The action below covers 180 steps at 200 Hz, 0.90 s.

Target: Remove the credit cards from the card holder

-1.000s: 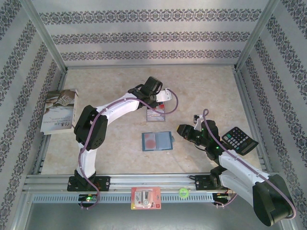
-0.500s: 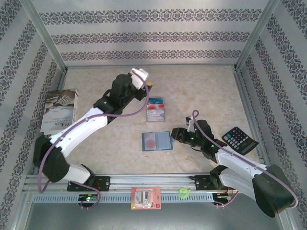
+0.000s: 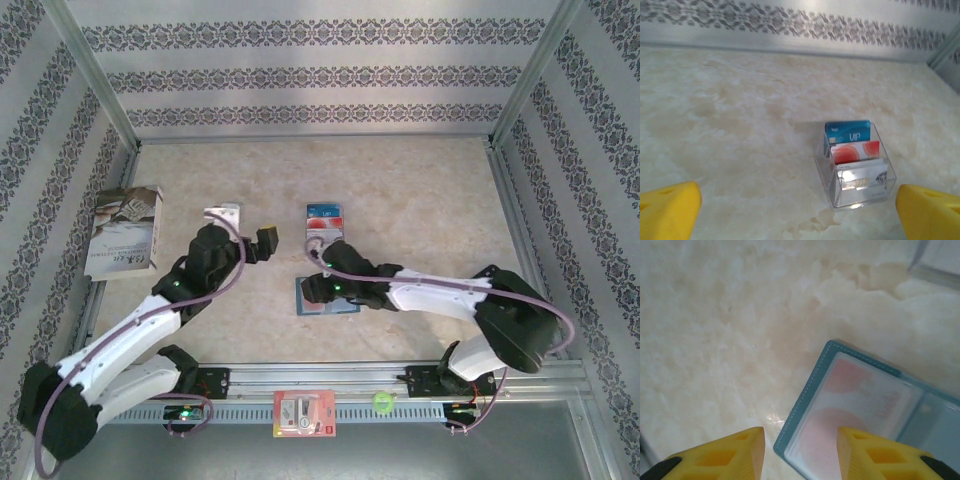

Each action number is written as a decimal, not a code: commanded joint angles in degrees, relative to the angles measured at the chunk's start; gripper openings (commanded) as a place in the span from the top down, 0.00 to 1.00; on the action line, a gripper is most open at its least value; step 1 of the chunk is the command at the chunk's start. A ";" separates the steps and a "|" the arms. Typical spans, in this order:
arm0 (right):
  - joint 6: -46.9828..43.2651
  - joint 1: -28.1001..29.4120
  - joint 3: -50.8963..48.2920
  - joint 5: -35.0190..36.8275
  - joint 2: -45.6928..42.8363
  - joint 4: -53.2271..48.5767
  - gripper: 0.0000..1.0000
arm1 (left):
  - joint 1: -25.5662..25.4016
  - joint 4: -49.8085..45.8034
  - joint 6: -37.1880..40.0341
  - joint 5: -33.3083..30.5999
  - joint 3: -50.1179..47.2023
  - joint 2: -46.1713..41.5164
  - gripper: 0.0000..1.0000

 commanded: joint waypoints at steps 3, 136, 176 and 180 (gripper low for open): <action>-5.46 2.46 5.03 7.81 5.63 -8.60 0.57 | 1.95 -1.59 -8.30 -0.94 -3.44 -5.40 0.00; -7.16 7.65 7.75 16.44 12.91 -11.07 0.96 | 3.38 -5.21 -11.78 13.18 -8.32 -6.18 0.21; -6.30 5.84 0.59 10.45 5.88 2.30 1.00 | -0.93 0.02 -14.90 15.30 -11.33 -1.37 0.35; -6.06 5.50 -0.21 9.83 5.25 3.51 1.00 | -1.66 0.81 -15.17 15.27 -11.63 -0.51 0.37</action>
